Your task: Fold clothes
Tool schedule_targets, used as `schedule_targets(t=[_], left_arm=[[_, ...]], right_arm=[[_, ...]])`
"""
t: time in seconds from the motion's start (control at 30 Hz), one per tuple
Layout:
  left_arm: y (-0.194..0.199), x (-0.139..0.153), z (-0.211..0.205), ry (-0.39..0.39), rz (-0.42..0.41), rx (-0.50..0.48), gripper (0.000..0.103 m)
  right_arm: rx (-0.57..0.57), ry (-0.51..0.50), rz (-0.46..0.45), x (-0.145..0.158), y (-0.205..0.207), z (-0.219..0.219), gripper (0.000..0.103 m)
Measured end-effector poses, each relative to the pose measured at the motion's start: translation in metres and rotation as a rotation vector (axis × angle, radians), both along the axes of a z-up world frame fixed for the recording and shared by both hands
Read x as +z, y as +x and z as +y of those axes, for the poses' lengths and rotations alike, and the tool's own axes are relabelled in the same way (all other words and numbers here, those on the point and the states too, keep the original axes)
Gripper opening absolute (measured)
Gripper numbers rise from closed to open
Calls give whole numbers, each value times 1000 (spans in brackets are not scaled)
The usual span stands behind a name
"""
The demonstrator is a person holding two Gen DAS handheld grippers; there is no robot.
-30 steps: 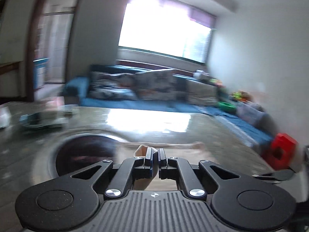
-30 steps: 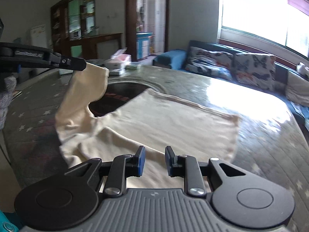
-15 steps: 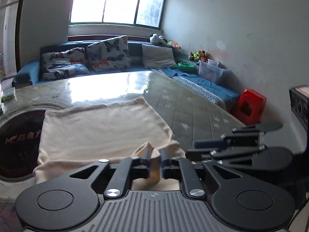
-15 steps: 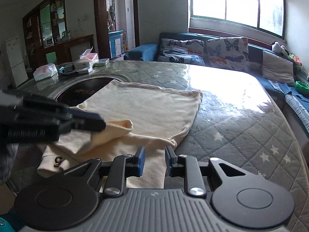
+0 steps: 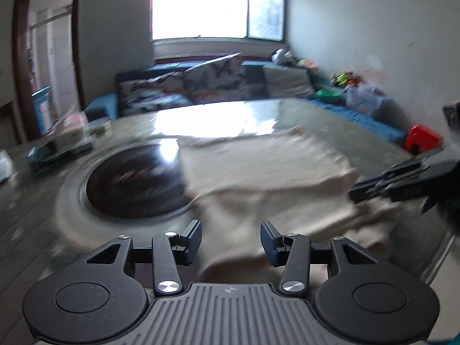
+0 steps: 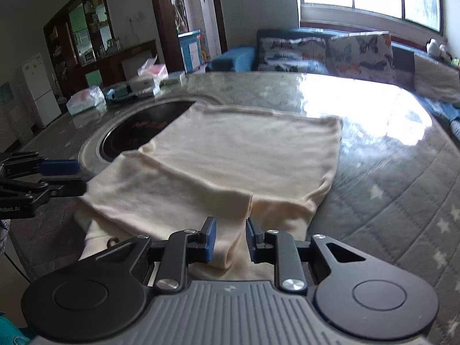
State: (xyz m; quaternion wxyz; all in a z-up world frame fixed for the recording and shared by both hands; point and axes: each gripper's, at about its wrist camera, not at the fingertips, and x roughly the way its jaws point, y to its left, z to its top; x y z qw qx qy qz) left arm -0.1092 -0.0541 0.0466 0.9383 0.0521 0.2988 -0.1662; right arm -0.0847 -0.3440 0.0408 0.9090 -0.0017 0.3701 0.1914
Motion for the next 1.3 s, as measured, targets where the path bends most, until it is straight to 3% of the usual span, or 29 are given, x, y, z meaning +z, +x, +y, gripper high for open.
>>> schedule_targets(t=[0.3,0.37,0.43,0.6,0.7,0.77,0.97,1.2,1.3], left_arm=[[-9,-18,10,29,15,7,47],[-6,-18,10,20,14,8,35],[-4,-18,9,12,9,7,34],[-4,-20,6,30,-10,-4,14],[-7,-19,3,47,-33,-7,7],[-11,-18,1,72,-59,-9,4],[-16,-17,-4,105,-82,-35,3],[-12,-19,-1,105,-34,-63,4],[-10,-12,10,89,-13,-73,7]], right_arm=[[-26,-12,50,-6,1,5,22],[-22,-15,55,-4,3,8,22],[-27,-35,48,-4,2,10,20],[-53,-8,65,-6,4,9,22],[-41,-33,40,-4,2,14,7],[-35,-49,17,1,0,16,5],[-43,-129,-116,33,-14,18,5],[-68,-150,-28,3,-5,10,7],[-68,-142,-50,12,-6,6,10]])
